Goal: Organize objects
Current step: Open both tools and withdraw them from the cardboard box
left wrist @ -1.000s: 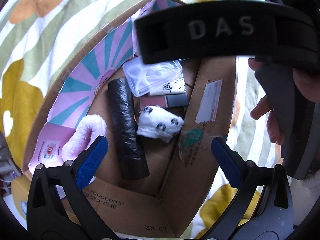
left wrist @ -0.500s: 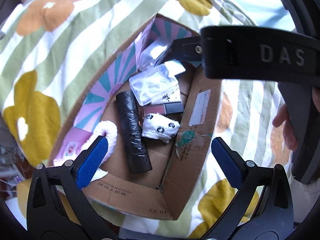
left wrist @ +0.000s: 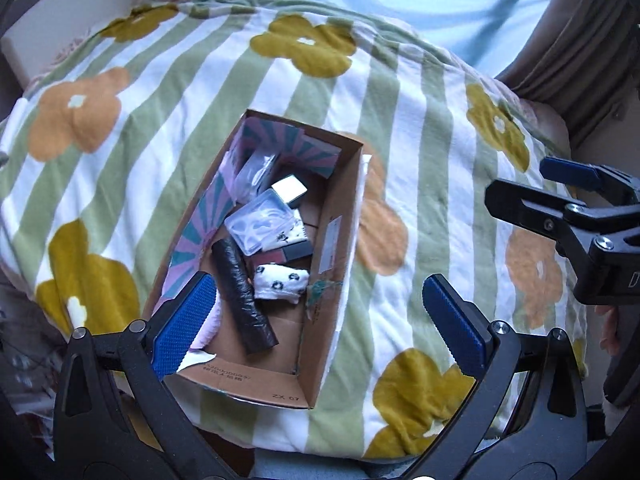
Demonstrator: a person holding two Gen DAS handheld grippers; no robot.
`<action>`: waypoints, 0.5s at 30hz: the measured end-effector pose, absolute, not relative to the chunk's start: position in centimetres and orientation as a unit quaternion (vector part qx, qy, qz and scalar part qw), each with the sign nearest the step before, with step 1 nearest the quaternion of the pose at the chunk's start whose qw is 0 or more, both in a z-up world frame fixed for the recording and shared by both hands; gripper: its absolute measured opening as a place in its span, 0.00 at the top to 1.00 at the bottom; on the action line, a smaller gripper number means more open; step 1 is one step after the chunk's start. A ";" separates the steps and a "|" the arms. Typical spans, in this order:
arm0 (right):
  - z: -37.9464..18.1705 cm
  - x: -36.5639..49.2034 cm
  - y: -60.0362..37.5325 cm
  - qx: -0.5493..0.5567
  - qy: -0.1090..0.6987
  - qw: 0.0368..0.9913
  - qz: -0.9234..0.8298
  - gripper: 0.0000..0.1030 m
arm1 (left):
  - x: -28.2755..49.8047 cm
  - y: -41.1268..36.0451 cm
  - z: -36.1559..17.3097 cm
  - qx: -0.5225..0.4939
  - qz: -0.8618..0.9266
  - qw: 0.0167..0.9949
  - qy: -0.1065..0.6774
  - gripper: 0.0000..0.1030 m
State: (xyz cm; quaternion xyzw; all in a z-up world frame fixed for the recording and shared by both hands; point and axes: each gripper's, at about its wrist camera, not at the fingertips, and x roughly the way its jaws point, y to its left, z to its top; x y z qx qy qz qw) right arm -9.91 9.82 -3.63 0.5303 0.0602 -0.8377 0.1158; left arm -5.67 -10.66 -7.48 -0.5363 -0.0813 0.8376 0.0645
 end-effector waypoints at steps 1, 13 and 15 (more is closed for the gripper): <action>-3.4 -9.2 11.1 0.530 0.050 0.098 -0.841 0.00 | -5.6 -10.0 -7.1 -0.535 0.838 0.070 -0.079 0.00; -3.5 -2.4 21.1 0.518 -0.059 -0.068 -0.851 0.00 | -6.1 -2.1 -4.1 -0.512 0.845 0.152 -0.029 0.00; -3.7 -1.9 22.0 0.515 -0.072 -0.080 -0.850 0.00 | -6.1 -1.2 -4.0 -0.507 0.847 0.160 -0.020 0.00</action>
